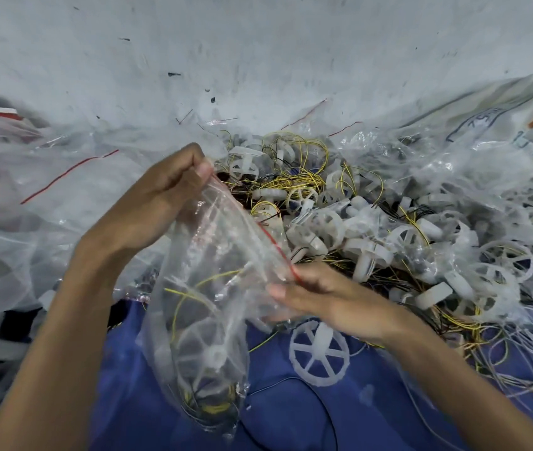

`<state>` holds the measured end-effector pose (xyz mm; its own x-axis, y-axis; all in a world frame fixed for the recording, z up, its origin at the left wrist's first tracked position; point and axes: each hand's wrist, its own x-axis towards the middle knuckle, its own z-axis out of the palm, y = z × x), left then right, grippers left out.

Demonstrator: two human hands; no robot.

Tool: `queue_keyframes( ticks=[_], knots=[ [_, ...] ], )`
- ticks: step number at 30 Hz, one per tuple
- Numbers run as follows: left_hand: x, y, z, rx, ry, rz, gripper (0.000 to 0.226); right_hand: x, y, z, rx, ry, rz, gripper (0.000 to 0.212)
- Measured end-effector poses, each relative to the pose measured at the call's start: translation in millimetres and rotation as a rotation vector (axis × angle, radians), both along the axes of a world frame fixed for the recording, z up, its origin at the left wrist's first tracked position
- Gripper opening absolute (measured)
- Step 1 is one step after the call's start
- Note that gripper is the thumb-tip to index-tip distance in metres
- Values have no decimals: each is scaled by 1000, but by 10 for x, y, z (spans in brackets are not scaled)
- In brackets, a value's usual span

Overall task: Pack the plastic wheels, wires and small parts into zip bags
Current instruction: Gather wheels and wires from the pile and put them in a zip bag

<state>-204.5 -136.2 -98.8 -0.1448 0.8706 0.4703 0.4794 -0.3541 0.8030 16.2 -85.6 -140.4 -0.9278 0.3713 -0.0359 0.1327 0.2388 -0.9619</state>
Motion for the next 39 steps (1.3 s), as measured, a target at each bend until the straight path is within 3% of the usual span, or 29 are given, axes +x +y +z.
queue_keyframes(
  ticks=[5,8,11,13,15,18,23,27,29,31,34,39],
  knots=[
    [81,-115,170,120,118,-32,26,-336,-405,-156,-303,91,135,30],
    [102,-101,147,98,183,-57,33,-416,-560,-178,-486,131,193,37],
    [76,14,4,-104,223,-106,42,-363,-514,-197,-252,49,17,21],
    [21,82,-104,-265,294,-152,29,-243,-398,-206,-61,-6,-53,36],
    [-38,110,-164,-349,360,-173,23,-92,-297,-203,44,-30,-130,34],
    [-70,107,-149,-343,301,-228,25,128,-188,-239,75,15,-199,24],
    [-34,96,-119,-340,331,-350,16,213,-121,-351,251,-85,-226,18],
    [-78,70,-128,-360,351,-350,14,198,111,-294,178,86,-337,30],
    [-107,70,-138,-381,371,-322,15,213,312,-262,300,70,-427,24],
    [-100,74,-144,-390,386,-303,23,246,500,-265,567,-147,-343,21],
    [-41,103,-143,-337,403,-269,32,231,636,-367,806,-462,-80,25],
    [2,145,-167,-320,409,-187,24,201,674,-451,982,-477,-4,11]
  ],
)
